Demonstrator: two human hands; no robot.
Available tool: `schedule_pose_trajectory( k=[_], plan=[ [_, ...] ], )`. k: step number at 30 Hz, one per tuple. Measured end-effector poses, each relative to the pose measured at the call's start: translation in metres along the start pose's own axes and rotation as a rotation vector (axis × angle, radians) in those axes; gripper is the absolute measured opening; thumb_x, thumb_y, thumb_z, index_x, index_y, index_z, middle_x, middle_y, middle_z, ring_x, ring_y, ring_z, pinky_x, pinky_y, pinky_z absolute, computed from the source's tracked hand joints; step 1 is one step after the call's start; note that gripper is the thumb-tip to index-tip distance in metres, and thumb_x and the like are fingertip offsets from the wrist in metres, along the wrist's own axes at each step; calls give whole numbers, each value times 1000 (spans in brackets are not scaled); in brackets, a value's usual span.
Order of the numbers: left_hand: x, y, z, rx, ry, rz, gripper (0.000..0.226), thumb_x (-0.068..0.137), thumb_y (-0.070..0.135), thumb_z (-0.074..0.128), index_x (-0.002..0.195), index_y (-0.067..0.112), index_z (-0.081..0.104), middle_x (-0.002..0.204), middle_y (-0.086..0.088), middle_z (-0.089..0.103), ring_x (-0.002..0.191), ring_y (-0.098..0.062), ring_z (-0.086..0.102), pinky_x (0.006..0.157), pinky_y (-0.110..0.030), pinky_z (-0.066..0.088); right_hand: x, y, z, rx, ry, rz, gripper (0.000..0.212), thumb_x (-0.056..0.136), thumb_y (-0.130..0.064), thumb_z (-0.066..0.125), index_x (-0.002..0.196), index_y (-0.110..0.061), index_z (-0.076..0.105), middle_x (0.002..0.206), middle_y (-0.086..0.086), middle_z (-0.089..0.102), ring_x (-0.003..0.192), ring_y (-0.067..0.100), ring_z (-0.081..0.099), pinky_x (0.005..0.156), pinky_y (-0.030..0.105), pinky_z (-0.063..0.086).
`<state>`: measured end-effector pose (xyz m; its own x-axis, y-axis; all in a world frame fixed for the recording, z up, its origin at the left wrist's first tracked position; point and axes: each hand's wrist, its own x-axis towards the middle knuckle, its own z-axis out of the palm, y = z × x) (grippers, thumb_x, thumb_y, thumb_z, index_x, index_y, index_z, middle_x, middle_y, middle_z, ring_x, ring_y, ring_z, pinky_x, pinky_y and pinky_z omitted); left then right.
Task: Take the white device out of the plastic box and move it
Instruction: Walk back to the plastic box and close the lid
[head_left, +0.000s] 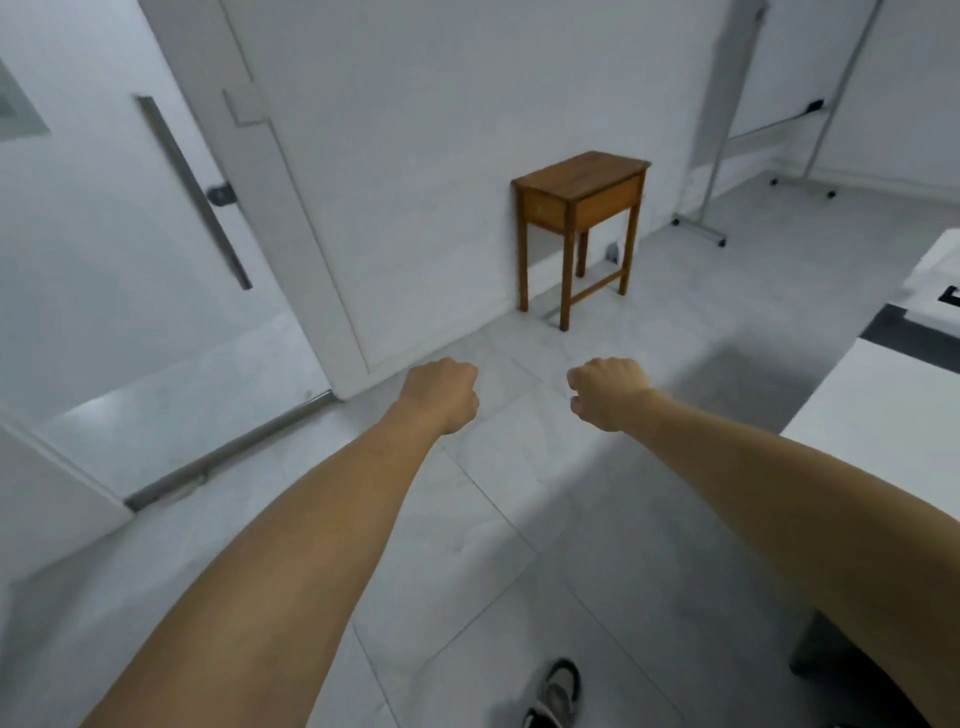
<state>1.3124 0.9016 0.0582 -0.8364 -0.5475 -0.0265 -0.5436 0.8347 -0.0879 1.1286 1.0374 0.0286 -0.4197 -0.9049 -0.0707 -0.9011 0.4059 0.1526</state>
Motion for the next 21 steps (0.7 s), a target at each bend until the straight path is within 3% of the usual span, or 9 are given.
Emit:
schedule_pose_trajectory(
  k=[10, 21],
  plan=[
    [274, -5, -10, -15, -2, 168, 22, 93, 22, 42, 101, 9, 58, 106, -12, 63, 91, -31, 60, 65, -32, 39, 201, 138, -7, 7, -61, 169, 14, 93, -21, 46, 84, -14, 54, 76, 2, 55, 67, 20, 54, 58, 30, 37],
    [557, 39, -5, 13, 0, 414, 25, 94, 24, 42, 109, 14, 59, 112, -12, 63, 96, -32, 61, 68, -36, 41, 360, 284, 20, 5, -139, 416, 16, 91, -19, 47, 94, -13, 61, 103, 9, 66, 92, 30, 64, 68, 29, 41]
  ],
)
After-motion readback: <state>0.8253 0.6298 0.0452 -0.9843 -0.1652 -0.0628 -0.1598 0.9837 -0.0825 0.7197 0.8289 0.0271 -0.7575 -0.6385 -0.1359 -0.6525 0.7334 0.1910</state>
